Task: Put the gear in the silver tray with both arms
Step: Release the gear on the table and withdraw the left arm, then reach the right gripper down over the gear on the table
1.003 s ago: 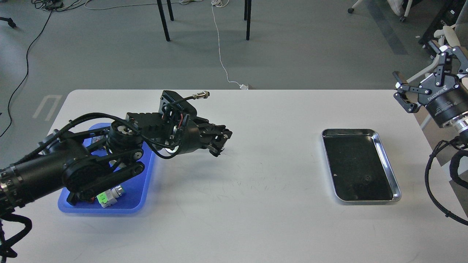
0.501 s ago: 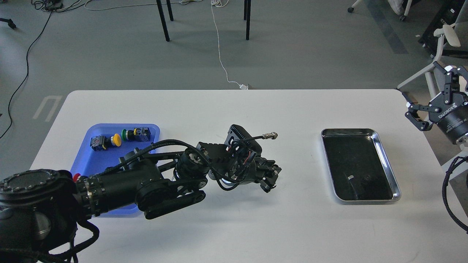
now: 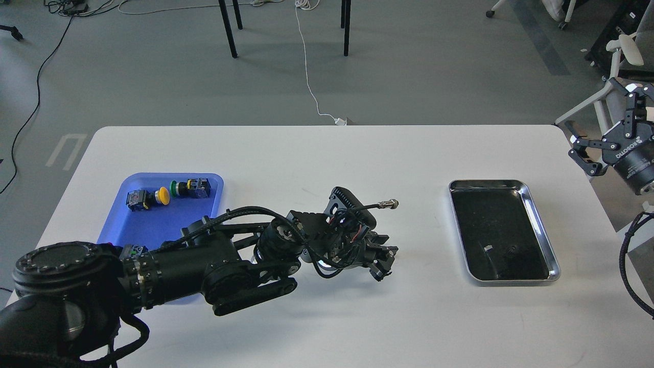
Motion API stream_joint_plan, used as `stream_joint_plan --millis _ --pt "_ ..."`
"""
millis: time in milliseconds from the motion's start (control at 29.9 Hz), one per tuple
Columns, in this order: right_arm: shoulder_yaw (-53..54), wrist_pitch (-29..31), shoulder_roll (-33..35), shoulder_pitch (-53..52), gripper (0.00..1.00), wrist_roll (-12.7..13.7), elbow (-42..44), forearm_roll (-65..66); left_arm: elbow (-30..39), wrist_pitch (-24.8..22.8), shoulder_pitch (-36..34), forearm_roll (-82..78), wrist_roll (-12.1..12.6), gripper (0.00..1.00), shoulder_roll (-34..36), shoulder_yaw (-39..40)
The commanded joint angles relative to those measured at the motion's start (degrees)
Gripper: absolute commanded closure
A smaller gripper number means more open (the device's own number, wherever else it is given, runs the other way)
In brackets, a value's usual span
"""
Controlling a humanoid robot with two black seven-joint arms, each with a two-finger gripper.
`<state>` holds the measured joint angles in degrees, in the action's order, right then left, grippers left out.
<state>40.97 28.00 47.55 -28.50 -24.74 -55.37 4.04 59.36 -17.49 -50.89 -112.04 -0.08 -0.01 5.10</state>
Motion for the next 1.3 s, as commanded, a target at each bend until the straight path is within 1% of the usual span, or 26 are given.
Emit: stream_joint_plan --millis 0,33,67,167,201,301,368,434,602,702,802,869,902,969,1069,1136,1170,1270 --pt "-0.01 0.00 0.00 -0.50 0.01 0.05 0.00 0.01 -0.64 0.00 -0.08 -0.03 -0.01 0.62 0.01 0.09" --pt "-0.01 0.00 0.00 -0.51 0.01 0.05 0.00 0.01 -0.64 0.00 -0.17 0.06 -0.01 0.61 0.01 0.18" --pt "-0.01 0.00 0.00 -0.51 0.01 0.05 -0.08 0.01 -0.64 0.00 -0.26 0.24 -0.01 0.57 0.01 0.44" --pt "-0.01 0.00 0.43 -0.59 0.01 0.13 -0.08 0.01 0.76 1.22 -0.61 1.55 -0.19 0.29 0.01 2.36" --pt "-0.01 0.00 0.87 -0.68 0.01 0.14 -0.08 0.01 1.63 2.10 -0.70 2.51 -0.19 0.25 0.19 4.20" --pt "-0.36 0.00 2.10 -2.25 0.01 0.31 0.18 0.09 4.18 3.69 -0.70 8.13 -0.01 0.20 2.64 10.44" --pt "-0.54 0.00 2.63 -3.84 0.01 0.49 0.35 0.18 4.36 3.95 -0.87 13.48 -0.10 0.17 3.44 14.04" --pt "-0.62 0.00 3.16 -5.16 0.01 0.75 0.36 0.27 4.37 3.78 -1.05 19.28 -0.27 0.17 5.10 18.18" --pt "-0.54 0.00 3.86 -10.51 0.01 3.29 0.09 1.67 4.54 3.52 -2.37 36.76 -2.03 0.17 13.54 27.75" --pt "-0.80 0.00 3.78 -14.99 0.01 5.66 0.09 3.43 4.54 3.69 -2.10 50.29 -4.75 0.17 18.02 34.17" --pt "-0.89 0.00 3.34 -18.43 0.01 7.95 -0.78 7.20 4.63 3.52 -0.18 65.14 -9.05 0.16 22.76 39.71" --pt "-1.50 0.00 3.25 -21.23 0.01 9.27 -2.36 8.88 4.54 3.25 1.49 74.81 -11.16 0.15 26.54 42.18" --pt "-3.42 0.00 2.99 -23.42 0.01 9.62 -2.98 9.41 4.54 3.17 1.94 79.38 -11.69 0.15 28.47 42.88" --pt "-10.17 0.00 1.85 -30.09 0.01 9.54 -2.90 10.46 3.93 2.38 2.46 88.00 -11.88 0.14 31.64 43.33" --pt "-26.23 0.00 -0.17 -43.26 0.01 9.19 -2.28 11.78 3.49 0.01 5.27 100.13 -11.79 0.11 35.51 43.33" --pt "-36.26 0.00 -2.63 -51.09 0.01 8.93 -2.54 13.18 3.49 -0.09 7.03 104.37 -11.70 0.07 36.40 43.33" --pt "-40.83 0.00 -4.73 -54.70 0.01 8.75 -2.72 14.67 3.49 -0.09 7.91 105.78 -11.70 0.06 36.66 43.51" --pt "-49.11 0.00 -9.75 -61.74 0.01 8.75 -2.98 21.95 3.49 0.00 11.07 107.20 -11.70 0.04 37.02 45.52"
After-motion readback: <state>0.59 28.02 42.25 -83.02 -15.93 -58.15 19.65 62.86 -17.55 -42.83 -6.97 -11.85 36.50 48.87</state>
